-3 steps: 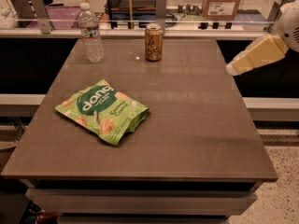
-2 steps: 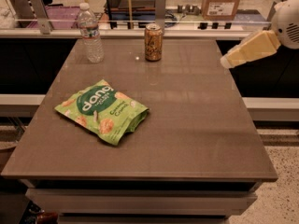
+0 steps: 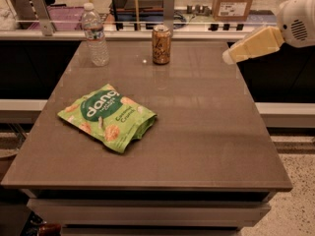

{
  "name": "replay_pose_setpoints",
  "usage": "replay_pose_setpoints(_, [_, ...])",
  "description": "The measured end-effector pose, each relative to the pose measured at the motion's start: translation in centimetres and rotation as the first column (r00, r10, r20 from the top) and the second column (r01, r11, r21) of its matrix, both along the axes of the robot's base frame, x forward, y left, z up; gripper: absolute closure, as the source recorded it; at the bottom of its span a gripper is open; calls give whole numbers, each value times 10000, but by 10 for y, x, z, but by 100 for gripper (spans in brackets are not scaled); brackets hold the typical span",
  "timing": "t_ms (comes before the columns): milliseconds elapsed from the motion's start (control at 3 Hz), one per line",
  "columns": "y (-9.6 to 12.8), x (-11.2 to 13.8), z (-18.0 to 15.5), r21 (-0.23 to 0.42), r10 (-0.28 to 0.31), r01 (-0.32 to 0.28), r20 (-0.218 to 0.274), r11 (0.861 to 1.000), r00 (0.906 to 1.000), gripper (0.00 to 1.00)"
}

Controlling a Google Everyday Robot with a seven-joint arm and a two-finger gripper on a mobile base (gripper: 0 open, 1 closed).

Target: Pick orange can

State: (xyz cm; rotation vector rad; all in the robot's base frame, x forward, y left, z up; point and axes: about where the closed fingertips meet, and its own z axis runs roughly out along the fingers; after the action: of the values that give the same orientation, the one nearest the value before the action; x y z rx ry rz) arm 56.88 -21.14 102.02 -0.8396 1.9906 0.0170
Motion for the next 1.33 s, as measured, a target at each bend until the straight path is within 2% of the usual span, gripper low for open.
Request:
replay_pose_setpoints(333, [21, 9, -14, 144, 255, -255, 11, 9996, 9997, 0])
replay_pose_setpoints(667, [52, 28, -31, 435, 684, -690, 159, 9967, 9975, 0])
replay_pose_setpoints(1000, [76, 48, -45, 880, 829, -846, 223, 9925, 9963, 0])
replay_pose_setpoints(1333, [87, 67, -61, 1424, 369, -404, 275, 9890, 9989, 0])
